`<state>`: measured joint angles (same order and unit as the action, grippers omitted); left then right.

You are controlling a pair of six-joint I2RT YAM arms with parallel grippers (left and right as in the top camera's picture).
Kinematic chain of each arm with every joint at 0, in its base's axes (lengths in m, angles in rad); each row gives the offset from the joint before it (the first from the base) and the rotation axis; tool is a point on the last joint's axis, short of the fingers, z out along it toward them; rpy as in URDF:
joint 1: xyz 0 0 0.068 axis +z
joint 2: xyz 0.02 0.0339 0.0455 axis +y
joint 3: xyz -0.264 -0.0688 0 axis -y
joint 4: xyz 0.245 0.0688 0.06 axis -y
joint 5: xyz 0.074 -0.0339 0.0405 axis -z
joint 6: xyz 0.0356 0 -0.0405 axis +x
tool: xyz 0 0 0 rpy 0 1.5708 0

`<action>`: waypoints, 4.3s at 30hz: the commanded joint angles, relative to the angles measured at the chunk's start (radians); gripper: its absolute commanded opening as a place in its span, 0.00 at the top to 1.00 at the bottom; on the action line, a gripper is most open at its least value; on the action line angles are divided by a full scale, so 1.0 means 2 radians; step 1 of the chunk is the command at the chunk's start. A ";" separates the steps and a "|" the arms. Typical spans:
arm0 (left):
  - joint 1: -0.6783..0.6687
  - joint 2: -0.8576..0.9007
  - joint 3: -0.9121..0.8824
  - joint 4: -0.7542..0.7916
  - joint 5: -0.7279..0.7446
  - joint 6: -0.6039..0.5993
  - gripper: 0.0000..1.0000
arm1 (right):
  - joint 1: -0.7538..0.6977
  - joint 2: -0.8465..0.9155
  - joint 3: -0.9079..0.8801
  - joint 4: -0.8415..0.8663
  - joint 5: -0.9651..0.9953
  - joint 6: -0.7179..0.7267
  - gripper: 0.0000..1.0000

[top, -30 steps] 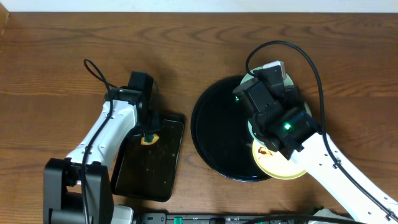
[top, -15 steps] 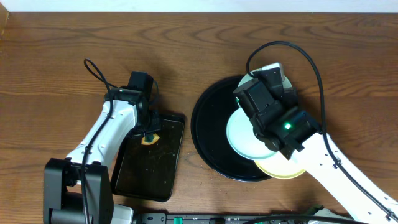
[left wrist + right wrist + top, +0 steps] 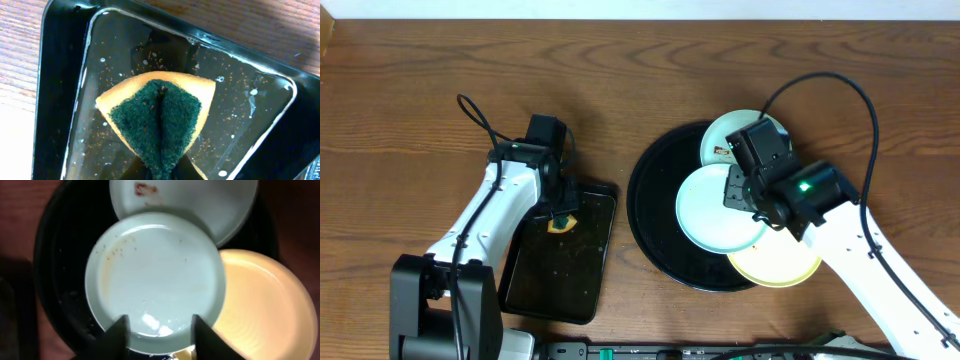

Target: Clean dirty plates on tray and stack at the side

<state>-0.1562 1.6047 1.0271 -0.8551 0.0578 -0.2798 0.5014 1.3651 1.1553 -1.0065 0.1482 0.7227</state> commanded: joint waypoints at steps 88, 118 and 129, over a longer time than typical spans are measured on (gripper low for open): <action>0.002 0.001 -0.002 -0.011 0.007 0.018 0.92 | -0.103 -0.014 -0.129 0.156 -0.036 -0.025 0.99; 0.002 0.001 -0.002 -0.011 0.007 0.018 0.92 | -0.207 -0.016 -0.007 0.070 0.096 -0.089 0.98; 0.002 0.001 -0.002 -0.009 0.007 0.020 0.92 | -0.374 -0.016 0.002 0.073 0.055 -0.101 0.98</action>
<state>-0.1562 1.6047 1.0271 -0.8703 0.0727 -0.2569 -0.1814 1.3525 1.1313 -0.8654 0.2878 0.5358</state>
